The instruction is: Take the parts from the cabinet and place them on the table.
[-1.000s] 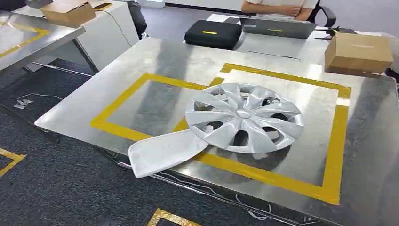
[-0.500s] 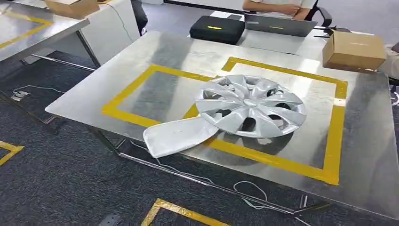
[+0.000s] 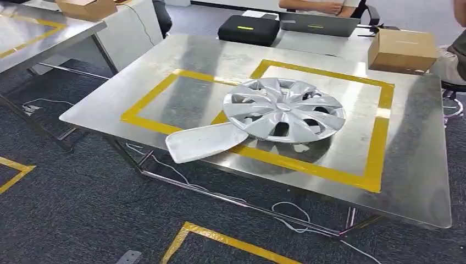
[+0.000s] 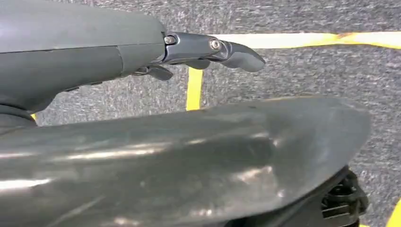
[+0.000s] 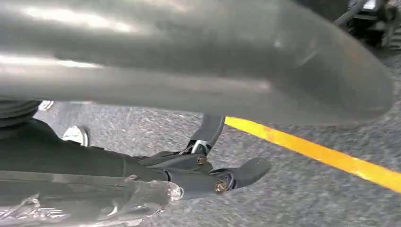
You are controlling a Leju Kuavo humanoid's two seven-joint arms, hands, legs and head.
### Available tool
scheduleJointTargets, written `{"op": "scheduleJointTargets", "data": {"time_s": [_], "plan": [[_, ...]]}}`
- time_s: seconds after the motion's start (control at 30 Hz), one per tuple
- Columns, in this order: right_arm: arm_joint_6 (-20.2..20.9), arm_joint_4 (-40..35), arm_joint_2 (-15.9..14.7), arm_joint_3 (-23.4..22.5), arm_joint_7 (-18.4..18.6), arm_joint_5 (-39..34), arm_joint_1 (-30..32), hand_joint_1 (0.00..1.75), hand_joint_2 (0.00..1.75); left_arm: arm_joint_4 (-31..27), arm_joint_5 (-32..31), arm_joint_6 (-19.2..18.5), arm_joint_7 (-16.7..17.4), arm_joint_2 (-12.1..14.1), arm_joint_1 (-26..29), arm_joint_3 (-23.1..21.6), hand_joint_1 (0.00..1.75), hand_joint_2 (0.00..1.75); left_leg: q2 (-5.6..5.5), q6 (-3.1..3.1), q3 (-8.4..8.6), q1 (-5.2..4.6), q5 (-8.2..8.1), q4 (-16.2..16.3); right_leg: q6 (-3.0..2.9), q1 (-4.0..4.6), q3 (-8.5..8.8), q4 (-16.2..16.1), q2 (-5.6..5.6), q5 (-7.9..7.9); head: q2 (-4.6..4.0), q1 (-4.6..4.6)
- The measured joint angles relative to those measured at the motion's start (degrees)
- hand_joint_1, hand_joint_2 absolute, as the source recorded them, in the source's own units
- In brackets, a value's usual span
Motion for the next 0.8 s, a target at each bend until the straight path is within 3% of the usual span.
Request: {"op": "scheduleJointTargets", "data": {"time_s": [0.13, 0.2, 0.27, 0.3, 0.33, 0.37, 0.43, 0.47, 0.53, 0.57, 0.6, 0.63, 0.7, 0.73, 0.77, 0.8], "plan": [[0.0, 0.0, 0.0, 0.0, 0.0, 0.0, 0.0, 0.0, 0.0, 0.0, 0.0, 0.0, 0.0, 0.0, 0.0, 0.0, 0.0, 0.0, 0.0, -0.01, -0.06, 0.0, -0.22, 0.2, -0.03, 0.0, -0.05, 0.0, 0.01, 0.04, 0.0, 0.0], [0.0, 0.0, 0.0, 0.0, 0.0, 0.1, 0.0, 0.0, 0.0, 0.0, 0.0, 0.0, 0.0, 0.0, 0.0, 0.0, 0.0, 0.0, -0.01, -0.07, -0.35, 0.02, -1.35, 1.1, -0.19, -0.01, -0.31, 0.0, -0.01, 0.25, 0.0, -0.15], [0.0, 0.0, 0.0, 0.0, 0.2, 0.5, -0.1, 0.0, 0.0, 0.1, 0.1, 0.0, 0.0, 0.0, 0.0, 0.0, 0.0, 0.0, -0.01, -0.29, -1.7, 0.09, -5.4, 5.4, -0.43, 0.0, -1.16, 0.0, 0.0, 0.95, 0.0, -0.44], [0.0, 0.0, 0.0, -0.1, 0.2, 1.0, 0.0, 0.0, 0.0, 0.1, 0.2, -0.1, 0.1, 0.0, -0.2, 0.0, 0.0, 0.0, -0.01, -0.58, -3.7, 0.1, -9.95, 13.1, -0.44, 0.02, -2.48, 0.1, -0.06, 2.18, 0.0, -0.44], [0.3, -0.1, 0.0, -0.6, 0.0, 2.0, 0.0, 0.0, 0.0, 0.3, 0.7, -0.4, 0.5, 0.1, -0.2, 0.0, 0.0, 0.0, -0.01, -0.77, 0.6, 0.33, -4.42, 11.7, 0.23, -0.07, -5.9, 0.7, -0.07, 4.33, 0.0, -0.41], [0.5, -0.1, 0.0, -0.8, 0.0, 2.3, 0.0, 0.0, 0.0, 0.4, 0.9, -0.8, 0.8, 0.2, -0.4, 0.0, 0.0, 0.0, -0.01, -0.76, 4.22, 0.42, -3.13, 6.9, 0.59, -0.16, -6.65, 1.1, -0.02, 4.77, 0.0, -0.46], [0.9, -0.5, 0.0, -1.0, 0.0, 2.9, 0.0, 0.0, 0.0, 0.7, 1.4, -1.3, 1.1, 0.2, -0.8, 0.0, 0.0, 0.0, -0.25, -0.53, 10.38, 0.52, -4.61, -2.1, 1.26, 0.2, -7.69, 2.1, -0.03, 5.32, 0.0, -0.61], [1.2, -0.6, 0.0, -1.0, 0.0, 3.2, -0.1, 0.0, 0.0, 0.9, 1.5, -1.6, 1.2, 0.2, -1.1, 0.0, 0.0, 0.0, -0.29, 0.21, 10.26, 0.42, -5.55, -3.0, 1.67, 0.33, -8.21, 2.3, -0.06, 6.06, 0.0, -0.46], [1.4, -0.6, 0.0, -1.3, 0.0, 3.4, -0.2, 0.0, 0.0, 1.1, 1.7, -1.8, 1.4, 0.2, -0.9, 0.1, 0.0, 0.0, -0.29, 1.12, 9.17, 0.1, -4.99, -2.3, 2.13, 0.09, -8.69, 2.0, -0.07, 7.18, 0.0, -0.55], [1.4, -0.6, 0.0, -1.5, 0.0, 3.5, 0.1, 0.0, 0.0, 1.2, 1.8, -1.8, 1.5, 0.2, -0.7, 0.1, 0.0, 0.0, 0.02, 1.92, 8.65, 0.31, -4.41, -2.3, 2.46, -0.14, -9.1, 2.2, 0.0, 7.01, 0.0, -0.57], [1.5, -0.6, 0.0, -1.5, 0.0, 3.6, 0.3, 0.0, 0.0, 1.2, 1.8, -1.8, 1.6, 0.3, -0.5, 0.1, 0.0, 0.0, 0.11, 2.41, 8.18, 0.22, -3.86, -2.3, 2.73, -0.22, -9.67, 3.4, -0.12, 4.51, 0.0, -0.46], [1.6, -0.6, 0.0, -1.6, 0.1, 3.6, 0.5, 0.0, 0.0, 1.3, 1.8, -1.8, 1.6, 0.3, -0.5, 0.2, 0.0, 0.0, 0.13, 2.9, 7.55, 0.17, -3.27, -2.3, 2.97, -0.23, -10.42, 6.5, -0.11, 0.79, 0.0, -0.33], [1.8, -0.6, 0.0, -1.6, 0.1, 3.7, 0.4, 0.0, 0.0, 1.4, 1.8, -1.9, 1.7, 0.4, -0.6, 0.2, 0.0, 0.0, 0.13, 3.13, 5.93, -0.12, -1.91, -2.3, 3.2, -0.2, -12.7, 15.7, -0.07, -5.22, 0.0, -0.09], [1.8, -0.6, 0.0, -1.7, 0.1, 3.9, 0.3, 0.0, 0.0, 1.5, 1.8, -1.9, 1.7, 0.4, -0.6, 0.2, 0.0, 0.0, 0.14, 3.19, 5.06, -0.27, -1.28, -2.2, 3.2, -0.19, -13.23, 19.1, -0.06, -6.46, 0.0, -0.04], [1.8, -0.6, -0.1, -1.8, 0.0, 4.0, 0.3, 0.0, 0.0, 1.6, 1.8, -2.0, 1.6, 0.5, -0.5, 0.2, 0.0, 0.0, 0.17, 3.18, 4.14, -0.4, -0.62, -2.1, 3.06, -0.15, -12.78, 20.5, -0.06, -5.73, 0.0, -0.09], [1.7, -0.6, -0.1, -1.8, -0.5, 4.4, 0.3, 0.0, 0.0, 1.7, 1.9, -2.1, 1.4, 0.5, -0.5, 0.2, 0.0, 0.0, 0.18, 3.17, 3.28, -0.51, 0.04, -2.0, 2.85, -0.05, -11.09, 19.4, -0.06, -3.64, 0.0, -0.06]]}}
